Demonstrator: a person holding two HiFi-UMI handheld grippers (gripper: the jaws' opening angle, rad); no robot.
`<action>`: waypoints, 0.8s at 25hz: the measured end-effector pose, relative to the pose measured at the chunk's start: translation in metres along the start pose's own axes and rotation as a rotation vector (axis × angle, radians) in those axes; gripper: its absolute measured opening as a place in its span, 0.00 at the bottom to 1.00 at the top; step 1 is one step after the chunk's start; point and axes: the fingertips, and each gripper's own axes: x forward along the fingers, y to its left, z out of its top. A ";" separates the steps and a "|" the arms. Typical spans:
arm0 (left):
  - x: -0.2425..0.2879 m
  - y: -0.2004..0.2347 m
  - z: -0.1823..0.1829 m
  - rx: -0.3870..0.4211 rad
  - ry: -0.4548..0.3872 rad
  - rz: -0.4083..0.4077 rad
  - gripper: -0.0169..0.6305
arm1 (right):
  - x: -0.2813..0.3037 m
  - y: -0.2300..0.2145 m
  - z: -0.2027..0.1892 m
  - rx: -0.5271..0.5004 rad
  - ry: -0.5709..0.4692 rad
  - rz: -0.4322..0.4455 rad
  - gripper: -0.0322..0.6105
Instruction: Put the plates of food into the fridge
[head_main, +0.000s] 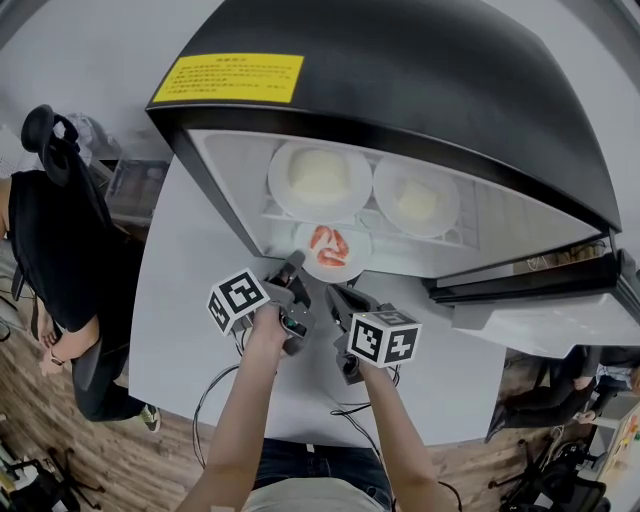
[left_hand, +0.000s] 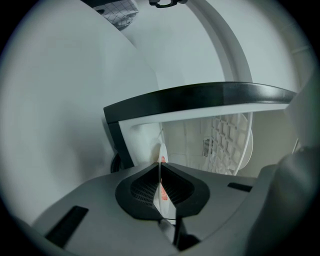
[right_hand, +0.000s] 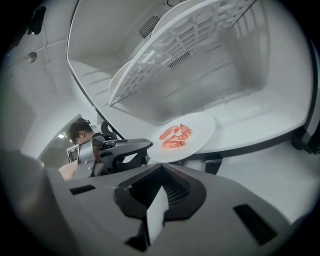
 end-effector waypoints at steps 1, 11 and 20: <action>0.000 0.000 0.000 0.001 -0.001 0.000 0.05 | 0.001 0.000 0.002 0.008 -0.003 -0.001 0.07; 0.004 -0.005 0.001 0.008 0.050 0.014 0.06 | 0.010 -0.012 0.013 0.130 -0.031 -0.008 0.07; -0.001 -0.003 -0.002 -0.006 0.097 -0.005 0.16 | 0.023 -0.028 0.038 0.207 -0.069 -0.014 0.07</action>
